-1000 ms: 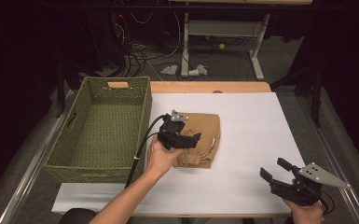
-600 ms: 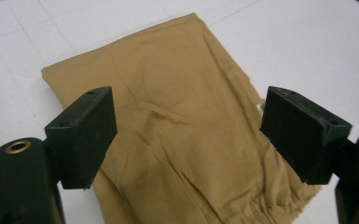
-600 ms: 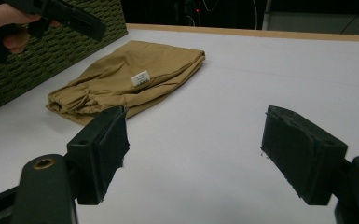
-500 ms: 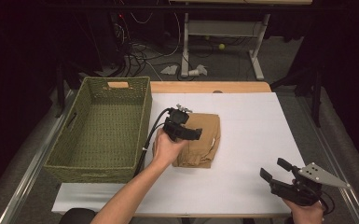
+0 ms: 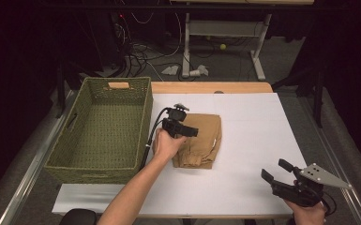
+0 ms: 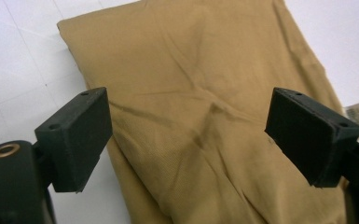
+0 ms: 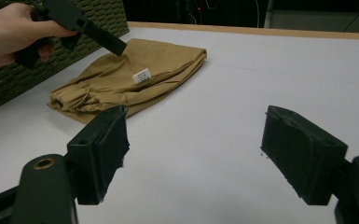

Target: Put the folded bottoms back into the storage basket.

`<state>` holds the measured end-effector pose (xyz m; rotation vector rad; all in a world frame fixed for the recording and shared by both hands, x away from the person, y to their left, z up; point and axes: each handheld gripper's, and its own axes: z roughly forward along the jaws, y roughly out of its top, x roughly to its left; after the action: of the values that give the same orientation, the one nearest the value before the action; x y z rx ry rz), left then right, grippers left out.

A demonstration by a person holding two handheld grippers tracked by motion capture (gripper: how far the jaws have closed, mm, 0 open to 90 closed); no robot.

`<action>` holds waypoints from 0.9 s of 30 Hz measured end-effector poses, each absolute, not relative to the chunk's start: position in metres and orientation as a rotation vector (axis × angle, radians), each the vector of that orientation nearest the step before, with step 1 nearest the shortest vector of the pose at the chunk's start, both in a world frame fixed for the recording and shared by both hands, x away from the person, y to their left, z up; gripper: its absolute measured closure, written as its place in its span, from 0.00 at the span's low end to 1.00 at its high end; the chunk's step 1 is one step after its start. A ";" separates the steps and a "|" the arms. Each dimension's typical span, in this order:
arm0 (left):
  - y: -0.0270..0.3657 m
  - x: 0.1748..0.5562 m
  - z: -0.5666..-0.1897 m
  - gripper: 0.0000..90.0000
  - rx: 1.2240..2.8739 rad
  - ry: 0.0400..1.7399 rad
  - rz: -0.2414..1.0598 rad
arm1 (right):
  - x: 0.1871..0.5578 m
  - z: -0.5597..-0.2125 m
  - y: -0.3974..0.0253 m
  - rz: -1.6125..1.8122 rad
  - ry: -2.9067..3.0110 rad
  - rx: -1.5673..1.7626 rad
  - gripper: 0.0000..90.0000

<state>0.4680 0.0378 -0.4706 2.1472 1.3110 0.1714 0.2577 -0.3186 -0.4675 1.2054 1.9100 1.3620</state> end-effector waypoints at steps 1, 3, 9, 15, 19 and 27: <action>0.038 0.470 -0.472 0.15 2.148 1.317 0.165 | 0.258 -0.467 -0.319 1.362 1.910 1.205 0.26; 0.038 0.473 -0.474 0.15 2.154 1.335 0.150 | 0.258 -0.467 -0.319 1.362 1.910 1.205 0.26; 0.040 0.481 -0.482 0.15 2.180 1.387 0.125 | 0.257 -0.467 -0.319 1.361 1.910 1.205 0.26; 0.044 0.488 -0.493 0.15 2.195 1.429 0.076 | 0.258 -0.468 -0.319 1.359 1.912 1.206 0.26; 0.040 0.487 -0.495 0.16 2.222 1.415 0.088 | 0.257 -0.468 -0.319 1.359 1.913 1.206 0.26; 0.027 0.478 -0.495 0.22 2.312 1.324 0.131 | 0.258 -0.468 -0.318 1.355 1.917 1.209 0.26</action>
<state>0.4780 0.0268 -0.4950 2.3120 1.3241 0.1313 0.2580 -0.3182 -0.4677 1.2093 1.9174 1.3555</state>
